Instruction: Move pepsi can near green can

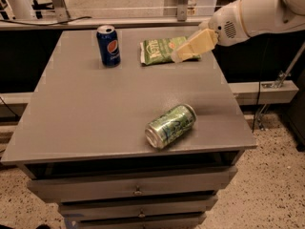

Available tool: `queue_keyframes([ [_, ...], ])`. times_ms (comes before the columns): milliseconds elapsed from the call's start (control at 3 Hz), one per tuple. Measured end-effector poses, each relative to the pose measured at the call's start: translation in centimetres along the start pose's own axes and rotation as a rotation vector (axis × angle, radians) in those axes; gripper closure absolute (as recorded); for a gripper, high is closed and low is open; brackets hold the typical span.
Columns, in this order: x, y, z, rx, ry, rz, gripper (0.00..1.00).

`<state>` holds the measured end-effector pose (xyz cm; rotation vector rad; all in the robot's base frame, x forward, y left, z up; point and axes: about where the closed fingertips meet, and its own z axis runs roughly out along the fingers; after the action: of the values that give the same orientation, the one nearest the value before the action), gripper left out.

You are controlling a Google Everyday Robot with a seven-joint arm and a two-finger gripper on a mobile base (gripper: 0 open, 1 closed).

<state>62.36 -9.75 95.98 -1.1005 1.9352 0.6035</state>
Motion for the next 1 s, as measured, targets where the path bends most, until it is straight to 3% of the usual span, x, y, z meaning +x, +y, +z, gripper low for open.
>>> queue_keyframes([
  [333,-1.0,-0.5,1.2,0.004,-0.050,-0.016,0.00],
  [667,-3.3,-1.0,4.6,-0.003,-0.155,-0.063,0.00],
  [1000,-6.4,-0.5,8.7,-0.043,-0.251,-0.130,0.00],
])
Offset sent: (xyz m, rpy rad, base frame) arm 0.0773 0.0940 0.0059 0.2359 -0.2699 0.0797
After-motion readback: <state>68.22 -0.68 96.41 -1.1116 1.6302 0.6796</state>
